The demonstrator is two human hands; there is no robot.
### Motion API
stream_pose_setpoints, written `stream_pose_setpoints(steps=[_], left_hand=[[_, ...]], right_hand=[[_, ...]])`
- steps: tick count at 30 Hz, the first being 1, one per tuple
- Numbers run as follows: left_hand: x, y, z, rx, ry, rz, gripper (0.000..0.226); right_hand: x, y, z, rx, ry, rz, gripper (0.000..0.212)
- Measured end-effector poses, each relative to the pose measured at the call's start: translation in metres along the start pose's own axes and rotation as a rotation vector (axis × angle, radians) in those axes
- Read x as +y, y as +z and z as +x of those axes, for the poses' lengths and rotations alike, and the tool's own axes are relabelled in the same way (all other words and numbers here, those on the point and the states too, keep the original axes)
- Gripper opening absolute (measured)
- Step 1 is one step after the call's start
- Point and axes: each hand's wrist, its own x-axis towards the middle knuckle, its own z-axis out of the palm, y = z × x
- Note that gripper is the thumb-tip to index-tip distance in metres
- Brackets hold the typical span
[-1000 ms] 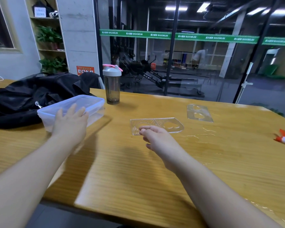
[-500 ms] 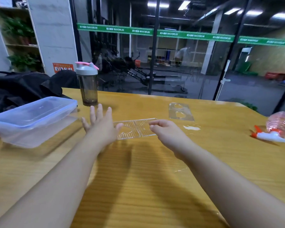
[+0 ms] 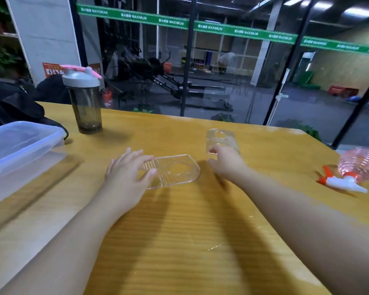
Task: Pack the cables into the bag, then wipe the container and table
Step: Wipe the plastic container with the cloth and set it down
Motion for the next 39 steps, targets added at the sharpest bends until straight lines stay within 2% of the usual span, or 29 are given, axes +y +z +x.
stream_pose_setpoints(steps=[2, 8, 14, 16, 23, 26, 33, 39], left_hand=[[0.000, 0.003, 0.000, 0.003, 0.016, -0.001, 0.038], [-0.002, 0.012, 0.003, 0.005, 0.054, 0.002, 0.036], [-0.001, 0.014, 0.006, 0.004, 0.047, -0.031, 0.036], [-0.003, 0.013, 0.006, 0.008, 0.043, -0.038, 0.036], [-0.001, 0.010, 0.005, 0.026, 0.040, -0.058, 0.037], [0.000, 0.011, 0.005, 0.020, 0.045, -0.064, 0.037], [-0.001, 0.010, 0.004, 0.023, 0.040, -0.085, 0.038], [-0.001, 0.009, 0.004, 0.028, 0.034, -0.104, 0.038]], right_hand=[[0.013, -0.003, 0.019, 0.010, 0.011, -0.107, 0.040], [0.039, -0.005, 0.053, -0.064, 0.143, -0.082, 0.053], [0.039, 0.001, 0.073, -0.129, 0.086, -0.106, 0.059], [0.040, 0.003, 0.079, -0.115, 0.058, -0.128, 0.056], [0.045, 0.009, 0.087, -0.057, -0.150, -0.483, 0.029], [0.045, 0.008, 0.090, -0.094, -0.161, -0.535, 0.032], [0.042, 0.004, 0.096, -0.193, -0.136, -0.529, 0.046], [0.039, -0.001, 0.099, -0.225, -0.103, -0.352, 0.042]])
